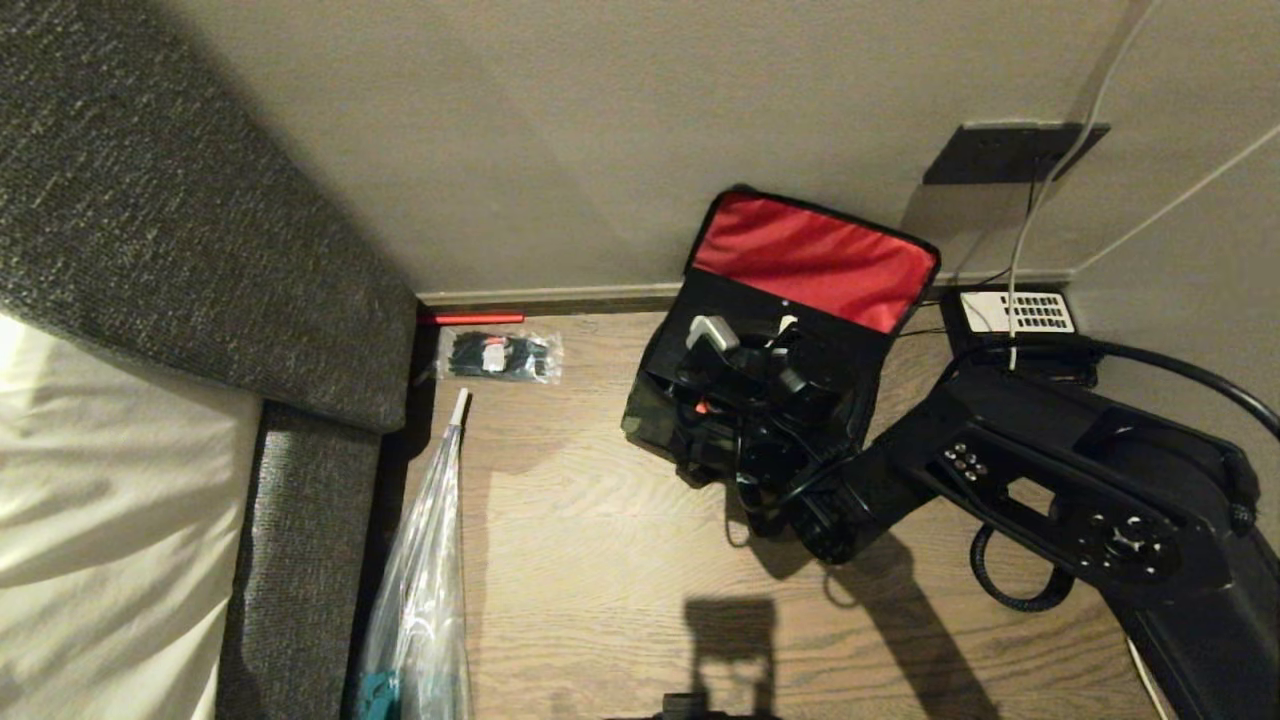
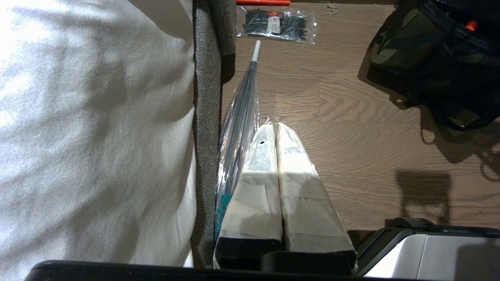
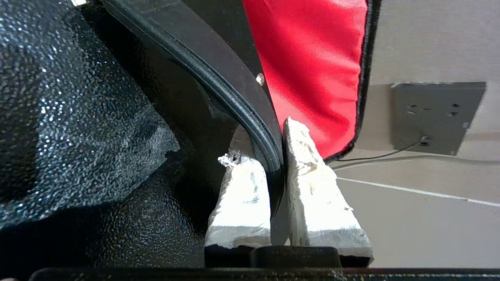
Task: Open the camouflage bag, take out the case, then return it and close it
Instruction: Lift the black box
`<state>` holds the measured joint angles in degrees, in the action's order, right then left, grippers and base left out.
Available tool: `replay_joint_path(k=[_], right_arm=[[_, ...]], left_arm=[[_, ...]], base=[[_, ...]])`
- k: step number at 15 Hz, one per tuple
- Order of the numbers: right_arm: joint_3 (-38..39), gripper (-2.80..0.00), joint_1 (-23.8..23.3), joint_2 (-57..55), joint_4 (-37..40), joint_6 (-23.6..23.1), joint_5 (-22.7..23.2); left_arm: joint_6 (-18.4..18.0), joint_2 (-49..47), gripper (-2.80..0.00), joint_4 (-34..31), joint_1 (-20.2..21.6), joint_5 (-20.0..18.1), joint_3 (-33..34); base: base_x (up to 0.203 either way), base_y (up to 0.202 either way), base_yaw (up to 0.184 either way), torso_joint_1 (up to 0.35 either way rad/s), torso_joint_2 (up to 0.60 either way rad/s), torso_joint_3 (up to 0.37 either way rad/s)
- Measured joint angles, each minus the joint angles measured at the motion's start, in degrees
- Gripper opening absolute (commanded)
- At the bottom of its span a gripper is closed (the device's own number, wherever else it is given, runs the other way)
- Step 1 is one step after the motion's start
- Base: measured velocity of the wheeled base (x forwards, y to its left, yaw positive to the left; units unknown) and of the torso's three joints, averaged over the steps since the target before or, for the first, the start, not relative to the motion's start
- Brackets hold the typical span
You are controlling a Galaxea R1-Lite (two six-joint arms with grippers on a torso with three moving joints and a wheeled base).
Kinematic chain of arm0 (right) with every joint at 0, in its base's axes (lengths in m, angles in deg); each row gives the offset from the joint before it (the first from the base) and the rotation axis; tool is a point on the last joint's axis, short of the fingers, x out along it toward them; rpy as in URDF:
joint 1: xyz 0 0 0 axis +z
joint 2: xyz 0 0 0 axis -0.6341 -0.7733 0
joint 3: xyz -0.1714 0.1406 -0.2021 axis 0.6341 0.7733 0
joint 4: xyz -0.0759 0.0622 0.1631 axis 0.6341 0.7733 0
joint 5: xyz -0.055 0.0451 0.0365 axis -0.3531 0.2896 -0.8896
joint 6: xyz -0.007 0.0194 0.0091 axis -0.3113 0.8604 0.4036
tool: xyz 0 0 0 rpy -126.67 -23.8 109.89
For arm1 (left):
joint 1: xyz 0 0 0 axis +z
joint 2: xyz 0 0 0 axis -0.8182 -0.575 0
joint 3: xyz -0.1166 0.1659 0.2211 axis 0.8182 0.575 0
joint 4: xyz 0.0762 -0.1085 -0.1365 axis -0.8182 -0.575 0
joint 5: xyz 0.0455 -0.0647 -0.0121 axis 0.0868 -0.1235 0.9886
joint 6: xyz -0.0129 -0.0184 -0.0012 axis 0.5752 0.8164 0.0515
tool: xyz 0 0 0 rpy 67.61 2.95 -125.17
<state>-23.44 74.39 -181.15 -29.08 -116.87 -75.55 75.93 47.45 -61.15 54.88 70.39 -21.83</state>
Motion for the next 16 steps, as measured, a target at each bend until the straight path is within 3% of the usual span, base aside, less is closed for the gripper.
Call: replay_joint_path(k=[16], right_arm=[[-8.92,-2.8,-0.17,-15.59,-0.45,4.36,0.1]], left_arm=[[-0.01,0.0,-2.8,0.01,0.0,-0.01,0.0]], base=[[0.0,0.0,0.0,0.0,0.0,0.0]])
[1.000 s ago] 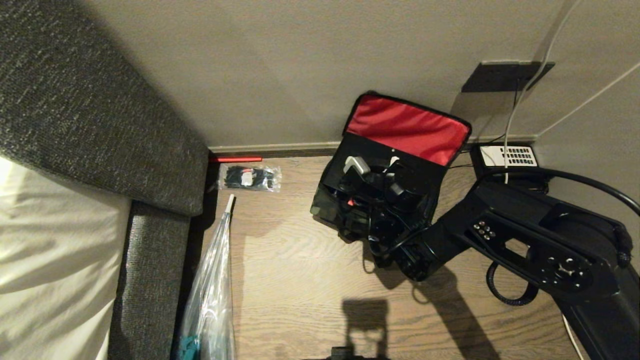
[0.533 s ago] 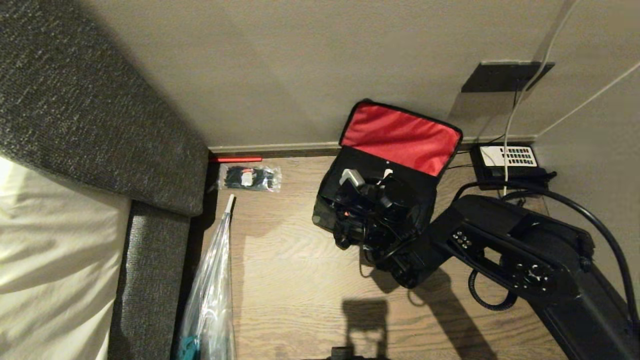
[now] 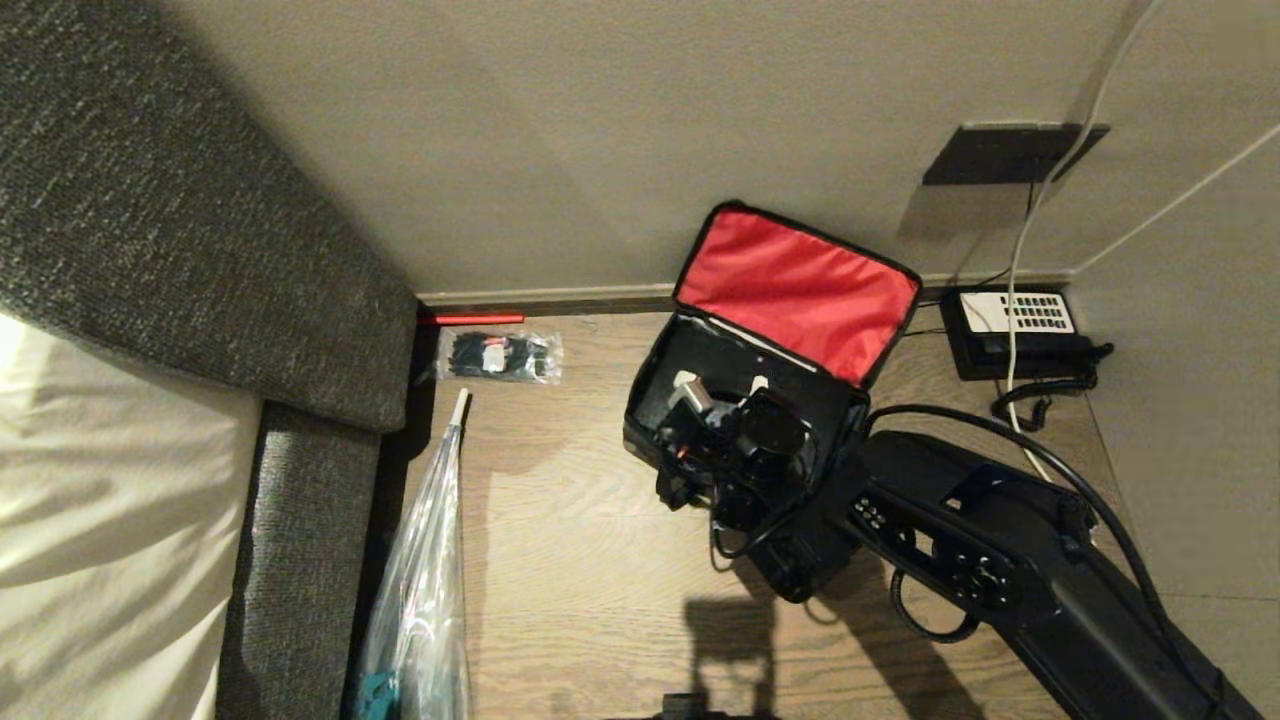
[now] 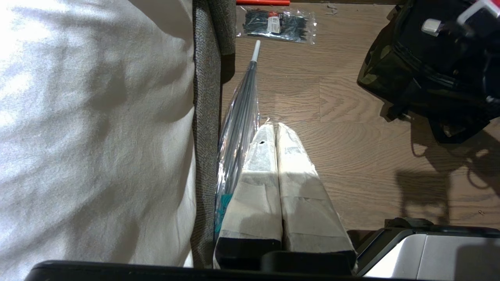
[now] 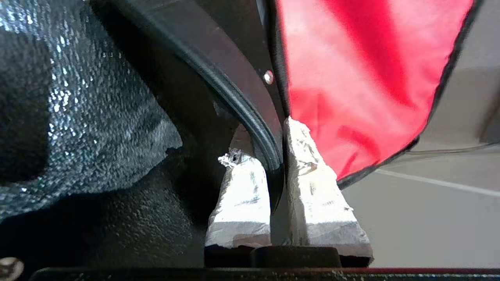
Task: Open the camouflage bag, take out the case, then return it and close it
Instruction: Lift the black box
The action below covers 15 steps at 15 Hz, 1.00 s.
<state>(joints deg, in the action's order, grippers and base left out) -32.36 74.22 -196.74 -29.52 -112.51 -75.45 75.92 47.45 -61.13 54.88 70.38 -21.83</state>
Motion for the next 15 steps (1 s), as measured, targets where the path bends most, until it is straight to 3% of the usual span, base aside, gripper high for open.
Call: replay_joint_path(k=[8,15], right_arm=[[-3.62,-2.8,-0.26,-3.12,0.04,-0.09,0.92],[-0.44,-2.8,-0.26,2.45,0.71,-0.3,0.89]], left_arm=[[0.0,0.0,-2.8,-0.01,0.0,0.01,0.0],[0.01,0.0,-2.8,-0.01,0.0,-0.01,0.0]], base=[[0.0,0.0,0.0,0.0,0.0,0.0],[0.0,0.0,0.0,0.0,0.0,0.0]])
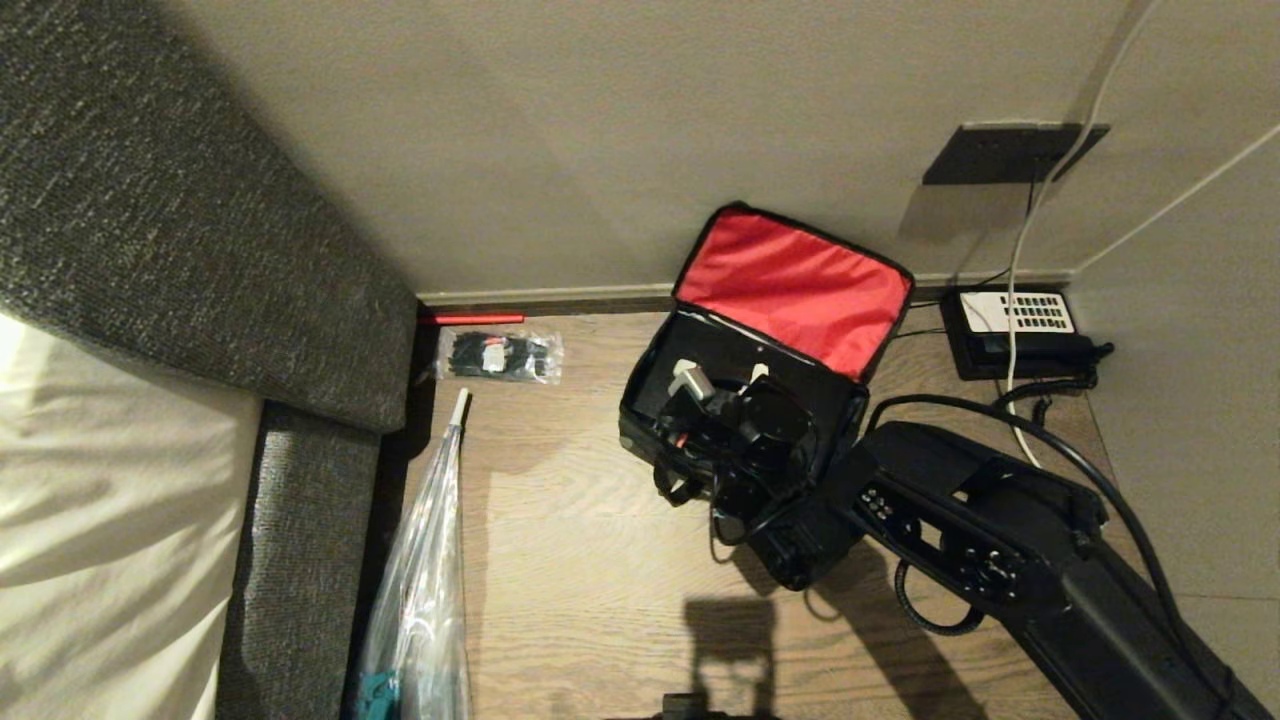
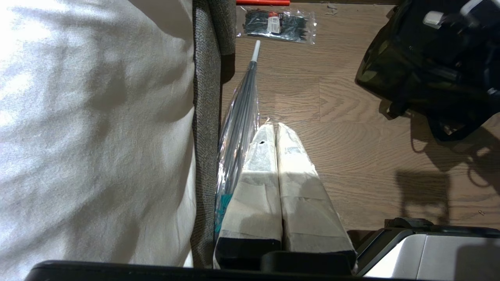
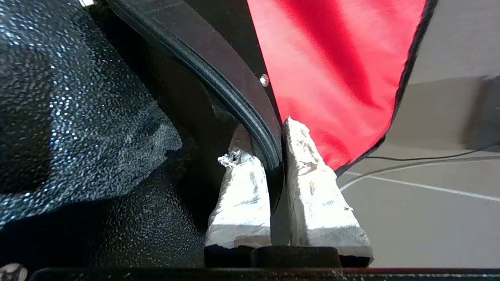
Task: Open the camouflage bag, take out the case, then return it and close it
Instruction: Lift the black box
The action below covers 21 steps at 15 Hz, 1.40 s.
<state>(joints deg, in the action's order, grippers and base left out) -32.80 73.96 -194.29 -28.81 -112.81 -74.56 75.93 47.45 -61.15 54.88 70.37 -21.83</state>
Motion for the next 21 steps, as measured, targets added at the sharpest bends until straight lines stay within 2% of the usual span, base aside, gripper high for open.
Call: replay_joint_path(k=[6,10,21], right_arm=[[8.85,-2.8,2.02,12.2,2.72,0.22,0.34],[10.41,-2.8,2.76,16.94,5.04,1.04,0.44],[11.54,-2.8,2.3,19.04,8.04,3.41,0.45]], left_arm=[[0.0,0.0,-2.8,0.02,0.0,0.0,0.0],[0.0,0.0,-2.8,0.01,0.0,0.02,0.0],[-0.01,0.0,-2.8,0.0,0.0,0.02,0.0]], base=[[0.0,0.0,0.0,0.0,0.0,0.0],[0.0,0.0,0.0,0.0,0.0,0.0],[0.0,0.0,0.0,0.0,0.0,0.0]])
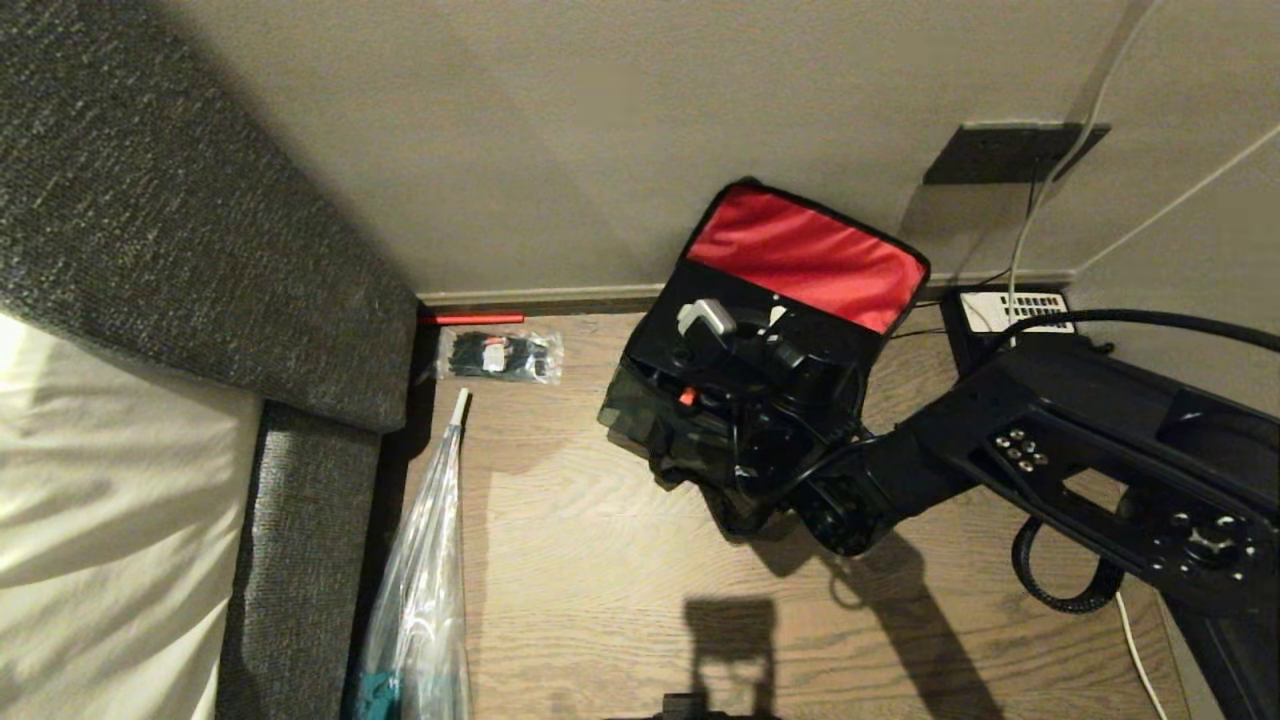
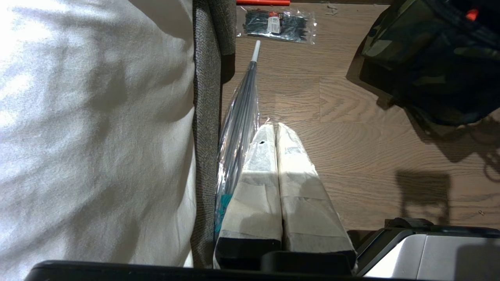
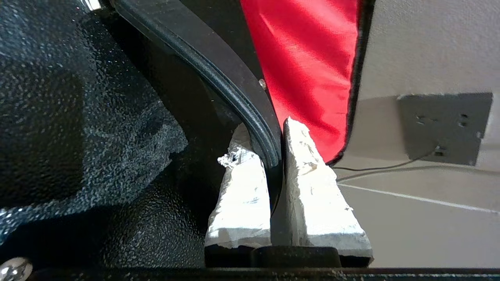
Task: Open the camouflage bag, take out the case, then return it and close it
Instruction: Lift the black box
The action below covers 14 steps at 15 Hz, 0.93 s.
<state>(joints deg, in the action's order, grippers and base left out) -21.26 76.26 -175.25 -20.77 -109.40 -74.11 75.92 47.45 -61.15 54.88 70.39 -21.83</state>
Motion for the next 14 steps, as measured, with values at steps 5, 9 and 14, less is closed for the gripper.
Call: replay_joint_path(k=[5,9,14], right_arm=[[0.17,-2.8,-0.14,0.78,-0.11,-0.4,-0.17],[0.22,-2.8,-0.03,0.76,0.02,0.09,-0.01],[0.05,-2.8,0.17,1.0,-0.05,0.3,-0.01]], left_arm=[[0.01,0.0,-2.8,0.02,0.02,-0.02,0.0],[0.01,0.0,-2.8,0.04,0.02,0.0,0.0],[0.01,0.0,-2.8,0.0,0.0,-0.02,0.0]], base=[[0.0,0.0,0.0,0.0,0.0,0.0],[0.0,0.0,0.0,0.0,0.0,0.0],[0.0,0.0,0.0,0.0,0.0,0.0]])
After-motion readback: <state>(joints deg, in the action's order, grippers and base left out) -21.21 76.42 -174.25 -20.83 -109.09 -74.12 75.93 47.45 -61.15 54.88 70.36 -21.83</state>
